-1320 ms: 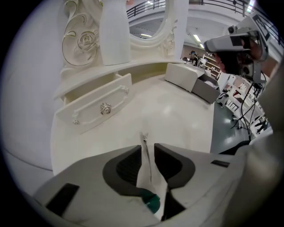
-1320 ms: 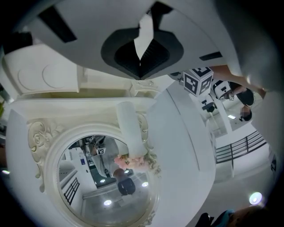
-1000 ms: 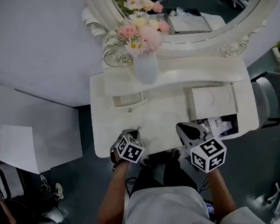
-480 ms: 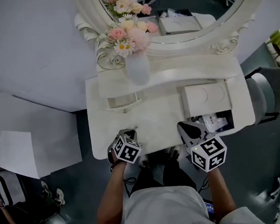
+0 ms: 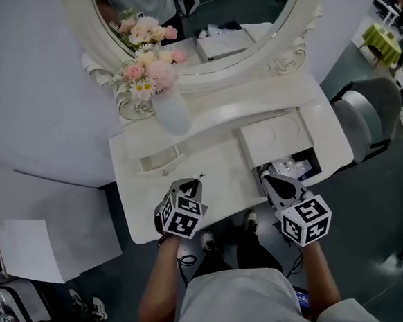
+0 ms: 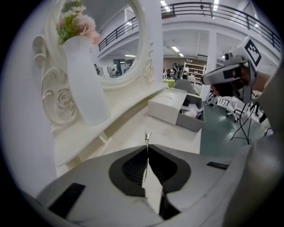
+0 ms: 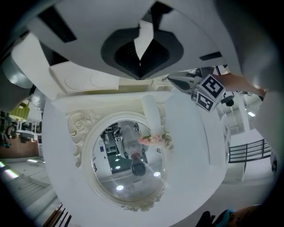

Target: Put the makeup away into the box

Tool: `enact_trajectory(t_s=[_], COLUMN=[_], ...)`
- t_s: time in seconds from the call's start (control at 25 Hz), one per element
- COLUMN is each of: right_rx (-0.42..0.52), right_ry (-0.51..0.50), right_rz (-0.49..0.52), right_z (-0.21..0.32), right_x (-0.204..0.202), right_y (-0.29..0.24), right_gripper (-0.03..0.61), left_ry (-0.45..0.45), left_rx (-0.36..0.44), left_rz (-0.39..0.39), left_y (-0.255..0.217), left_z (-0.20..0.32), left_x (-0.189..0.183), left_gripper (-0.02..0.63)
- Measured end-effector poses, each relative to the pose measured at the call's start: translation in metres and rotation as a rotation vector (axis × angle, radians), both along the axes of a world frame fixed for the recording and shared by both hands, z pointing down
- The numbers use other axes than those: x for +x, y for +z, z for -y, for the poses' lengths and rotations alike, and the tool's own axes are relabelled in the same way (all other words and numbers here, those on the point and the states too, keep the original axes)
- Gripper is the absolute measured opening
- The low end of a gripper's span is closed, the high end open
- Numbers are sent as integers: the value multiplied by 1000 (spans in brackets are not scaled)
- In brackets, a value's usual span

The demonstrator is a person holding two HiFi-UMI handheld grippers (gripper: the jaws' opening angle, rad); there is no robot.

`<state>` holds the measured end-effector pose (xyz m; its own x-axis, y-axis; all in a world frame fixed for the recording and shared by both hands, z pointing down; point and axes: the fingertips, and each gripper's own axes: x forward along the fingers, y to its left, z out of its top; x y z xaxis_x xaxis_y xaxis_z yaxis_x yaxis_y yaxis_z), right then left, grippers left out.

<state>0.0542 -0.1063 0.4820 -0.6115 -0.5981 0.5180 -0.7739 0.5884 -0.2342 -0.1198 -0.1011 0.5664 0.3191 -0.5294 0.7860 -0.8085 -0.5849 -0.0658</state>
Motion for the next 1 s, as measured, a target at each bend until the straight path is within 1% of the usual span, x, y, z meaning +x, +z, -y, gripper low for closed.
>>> enact_trajectory(t_s=[0.2, 0.36, 0.52, 0.72, 0.84, 1.0], right_rx=[14, 23, 23, 15, 6, -4], right_ry=[100, 181, 259, 340, 372, 404], right_rz=[-9, -10, -18, -25, -26, -22], right_z=[-7, -12, -18, -20, -18, -14], right_x=[41, 74, 111, 158, 181, 207], right_y=[-5, -9, -7, -2, 3, 10], right_gripper=[-6, -6, -6, -6, -6, -6], left_ry=[128, 229, 338, 448, 497, 548], left_rx=[75, 94, 84, 54, 26, -12], left_rz=[-40, -95, -130, -144, -140, -114], left_y=[-37, -52, -52, -44, -35, -19], left_z=[19, 26, 28, 31, 32, 36], left_x=[57, 112, 169, 234, 265, 298], left_gripper=[8, 8, 8, 8, 7, 7])
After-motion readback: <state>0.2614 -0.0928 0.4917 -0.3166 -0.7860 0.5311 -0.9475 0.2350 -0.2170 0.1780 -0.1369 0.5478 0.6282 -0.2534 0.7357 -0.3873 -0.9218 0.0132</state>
